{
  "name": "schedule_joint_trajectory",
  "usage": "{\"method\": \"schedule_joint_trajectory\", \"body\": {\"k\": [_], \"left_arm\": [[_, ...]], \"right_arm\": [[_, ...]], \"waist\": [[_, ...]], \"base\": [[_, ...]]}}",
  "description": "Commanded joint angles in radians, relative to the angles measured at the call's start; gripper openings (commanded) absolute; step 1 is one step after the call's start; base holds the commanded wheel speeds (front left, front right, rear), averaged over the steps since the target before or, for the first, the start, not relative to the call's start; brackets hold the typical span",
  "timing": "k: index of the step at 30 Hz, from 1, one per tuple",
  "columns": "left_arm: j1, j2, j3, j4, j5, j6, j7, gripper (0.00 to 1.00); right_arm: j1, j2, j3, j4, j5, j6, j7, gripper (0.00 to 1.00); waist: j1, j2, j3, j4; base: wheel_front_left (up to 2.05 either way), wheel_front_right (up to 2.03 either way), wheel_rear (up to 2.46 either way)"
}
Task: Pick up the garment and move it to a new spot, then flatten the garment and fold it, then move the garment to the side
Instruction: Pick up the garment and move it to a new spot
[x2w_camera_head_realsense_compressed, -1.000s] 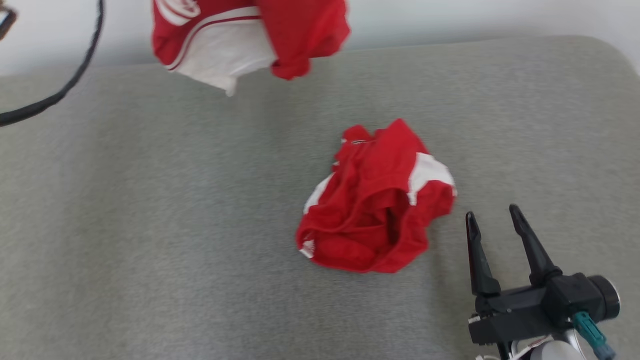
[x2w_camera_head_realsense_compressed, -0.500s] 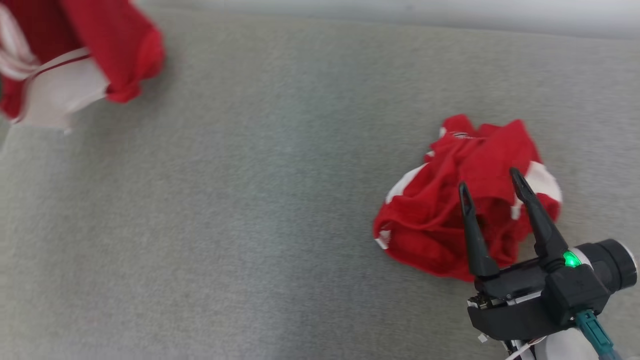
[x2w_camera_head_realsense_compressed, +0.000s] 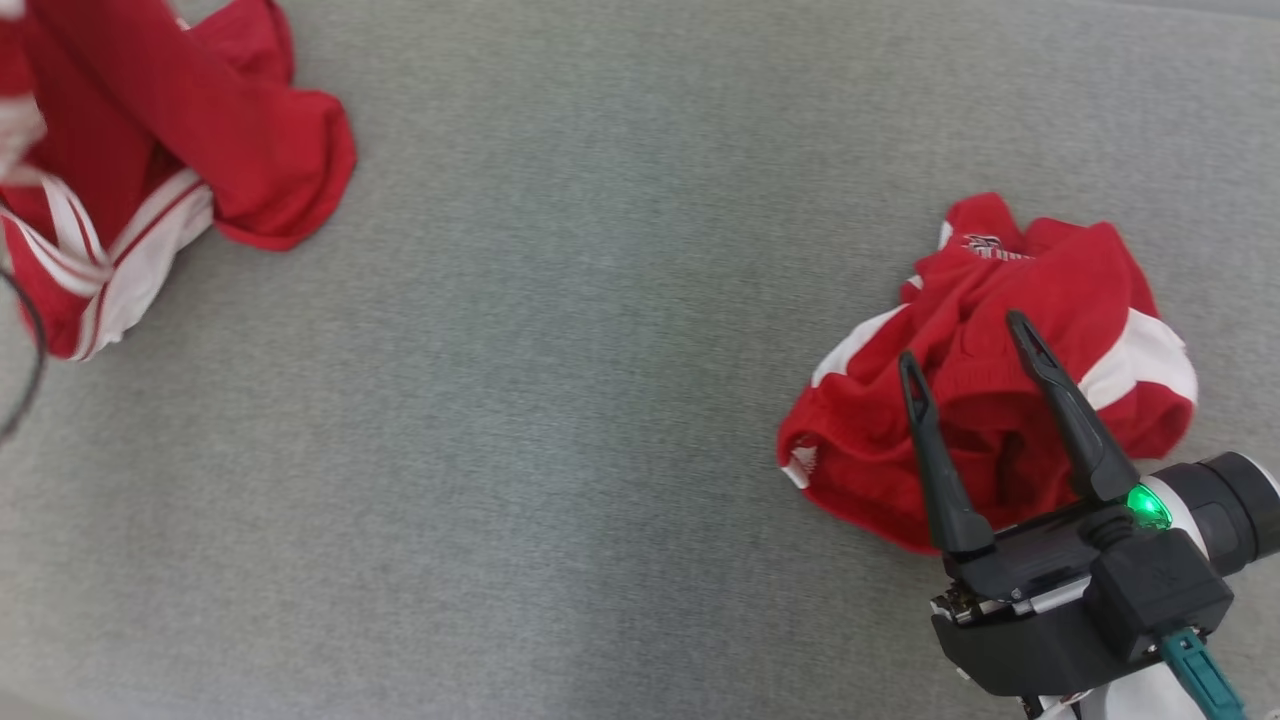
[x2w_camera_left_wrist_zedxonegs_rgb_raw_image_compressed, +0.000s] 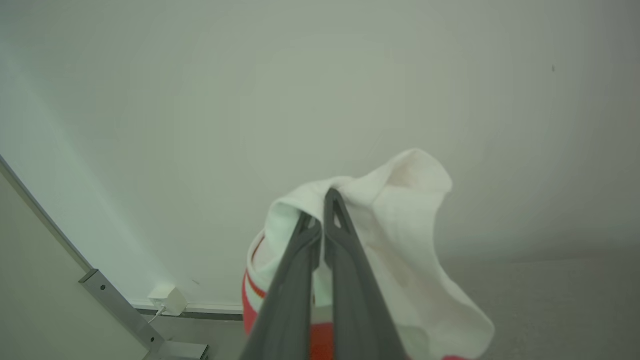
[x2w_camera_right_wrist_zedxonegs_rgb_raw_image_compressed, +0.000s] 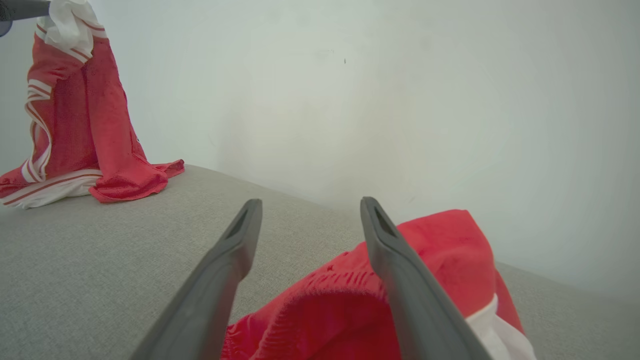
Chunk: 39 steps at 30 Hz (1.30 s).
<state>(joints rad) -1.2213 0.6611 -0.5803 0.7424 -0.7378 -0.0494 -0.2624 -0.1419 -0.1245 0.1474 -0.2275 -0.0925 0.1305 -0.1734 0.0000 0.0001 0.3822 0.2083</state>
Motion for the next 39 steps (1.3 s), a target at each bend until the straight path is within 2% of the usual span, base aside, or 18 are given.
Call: {"method": "schedule_joint_trajectory", "body": {"k": [1, 6, 13, 14, 15, 24, 28, 33, 39], "left_arm": [[0.061, -0.006, 0.019, 0.022, -0.014, -0.001, -0.003, 0.0], [0.207, -0.043, 0.058, 0.137, -0.041, -0.015, -0.004, 0.0], [0.289, -0.102, 0.093, 0.271, -0.063, -0.035, -0.004, 0.0], [0.285, -0.108, 0.104, 0.276, -0.057, -0.034, -0.004, 0.43], [0.282, -0.113, 0.114, 0.276, -0.047, -0.033, -0.004, 1.0], [0.278, -0.097, 0.268, 0.093, 0.087, -0.034, -0.004, 1.0], [0.299, -0.093, 0.302, 0.018, 0.153, -0.037, -0.004, 1.0], [0.347, -0.113, 0.355, -0.119, 0.215, -0.044, -0.004, 1.0], [0.452, -0.16, 0.4, -0.256, 0.247, -0.029, -0.004, 1.0]], "right_arm": [[0.005, -0.007, 0.006, -0.014, -0.014, 0.0, 0.006, 1.0], [0.007, -0.01, 0.022, -0.052, -0.017, 0.0, 0.025, 1.0], [0.014, -0.019, 0.024, -0.086, -0.022, 0.0, 0.048, 1.0], [0.015, -0.02, 0.025, -0.091, -0.023, 0.0, 0.05, 1.0], [0.015, -0.021, 0.024, -0.094, -0.025, 0.0, 0.054, 1.0], [0.025, -0.001, 0.025, -0.058, -0.001, 0.0, 0.032, 1.0], [0.03, 0.013, 0.014, -0.022, 0.012, 0.0, 0.002, 1.0], [0.043, 0.036, -0.031, 0.038, 0.034, 0.0, -0.04, 1.0], [0.073, 0.054, -0.073, 0.103, 0.053, 0.0, -0.068, 1.0]], "waist": [[0.0, -0.0001, 0.007, -0.024], [0.0, -0.0001, 0.02, -0.069], [0.0, -0.0001, 0.033, -0.089], [0.0, -0.0001, 0.034, -0.088], [0.0, -0.0001, 0.034, -0.087], [0.0, -0.0001, -0.031, -0.071], [0.0, -0.0001, -0.075, -0.086], [0.0, -0.0001, -0.137, -0.146], [0.0, -0.0001, -0.197, -0.222]], "base": [[0.0, 0.0, 0.0], [0.0, 0.0, 0.0], [0.0, 0.0, 0.0], [0.0, 0.0, 0.0], [0.0, 0.0, 0.0], [0.0, 0.0, 0.0], [0.0, 0.0, 0.0], [0.0, 0.0, 0.0], [0.0, 0.0, 0.0]]}}
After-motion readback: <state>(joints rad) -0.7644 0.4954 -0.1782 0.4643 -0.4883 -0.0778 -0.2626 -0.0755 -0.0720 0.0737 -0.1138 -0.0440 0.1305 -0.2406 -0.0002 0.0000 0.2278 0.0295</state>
